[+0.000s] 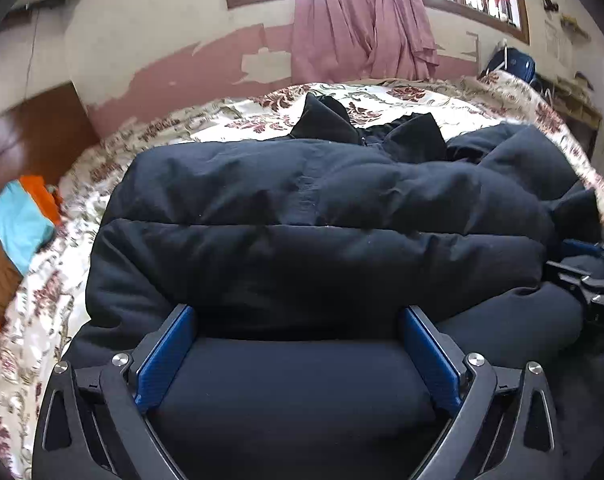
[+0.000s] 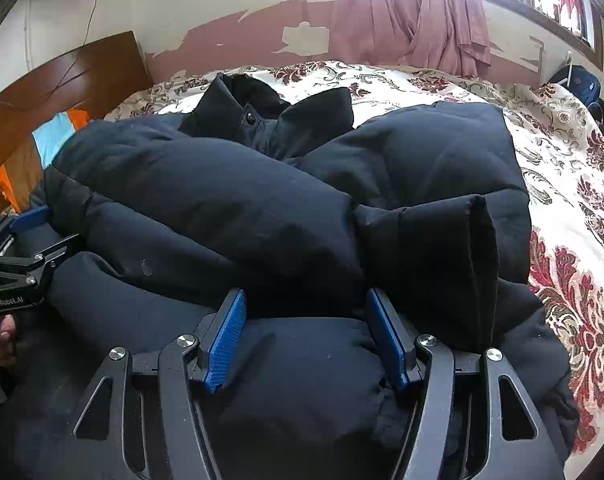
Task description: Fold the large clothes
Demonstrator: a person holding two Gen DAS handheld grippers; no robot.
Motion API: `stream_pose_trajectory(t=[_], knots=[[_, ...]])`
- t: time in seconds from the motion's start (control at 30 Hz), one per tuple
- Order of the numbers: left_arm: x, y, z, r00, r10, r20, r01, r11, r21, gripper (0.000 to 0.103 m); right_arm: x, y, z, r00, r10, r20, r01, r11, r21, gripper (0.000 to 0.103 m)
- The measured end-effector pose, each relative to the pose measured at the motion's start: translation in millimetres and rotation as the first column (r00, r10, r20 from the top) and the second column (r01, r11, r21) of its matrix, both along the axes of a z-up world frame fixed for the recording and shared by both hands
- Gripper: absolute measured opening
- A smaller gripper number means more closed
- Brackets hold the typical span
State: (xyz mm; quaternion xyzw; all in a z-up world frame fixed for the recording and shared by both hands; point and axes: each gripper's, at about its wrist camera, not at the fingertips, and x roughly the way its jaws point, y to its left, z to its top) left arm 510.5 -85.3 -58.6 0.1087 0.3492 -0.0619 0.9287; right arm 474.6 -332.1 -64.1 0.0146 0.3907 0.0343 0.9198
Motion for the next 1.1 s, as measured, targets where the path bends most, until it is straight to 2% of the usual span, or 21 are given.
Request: stream_pose_trajectory(t=[0.23, 0.37, 0.5, 0.57, 0.67, 0.77, 0.83, 1.03, 1.1], knots=[[-2, -10, -13, 0.998, 0.015, 0.06, -0.019, 0.997, 0.075, 0.102, 2, 8, -6, 1.0, -0.007, 0.01, 0.008, 0.999, -0.048, 0.057], [-5, -12, -17, 0.995, 0.018, 0.095, -0.027, 0.995, 0.095, 0.103, 4, 12, -10, 1.0, -0.014, 0.012, 0.015, 0.998, -0.069, 0.057], [-6, -10, -15, 0.994, 0.012, 0.106, -0.021, 0.996, 0.084, 0.103, 3, 13, -10, 1.0, -0.015, 0.016, 0.016, 0.997, -0.074, 0.058], [-6, -7, -11, 0.995, 0.004, 0.099, -0.01, 0.998, 0.066, 0.103, 2, 12, -8, 1.0, -0.005, 0.018, 0.007, 0.998, -0.063, 0.061], [-8, 5, 2, 0.998, -0.023, 0.05, 0.024, 1.0, -0.008, 0.103, -2, 9, 1, 1.0, 0.022, 0.022, -0.022, 1.0, -0.021, 0.066], [-10, 18, 22, 0.997, -0.078, 0.007, 0.079, 0.995, -0.069, 0.103, -10, 0, 20, 0.998, 0.034, 0.046, -0.035, 0.999, 0.027, 0.069], [-5, 25, 35, 0.997, -0.081, -0.009, 0.08, 0.993, -0.092, 0.103, -10, -6, 33, 0.998, 0.031, 0.053, -0.032, 0.999, 0.023, 0.07], [41, 35, 69, 0.996, -0.062, -0.071, 0.048, 0.98, -0.191, 0.103, 22, -22, 70, 0.997, 0.07, 0.037, -0.071, 0.997, 0.039, 0.078], [63, 31, 78, 0.996, -0.05, -0.079, 0.035, 0.981, -0.189, 0.103, 47, -28, 79, 0.997, 0.072, 0.014, -0.073, 0.997, 0.034, 0.078]])
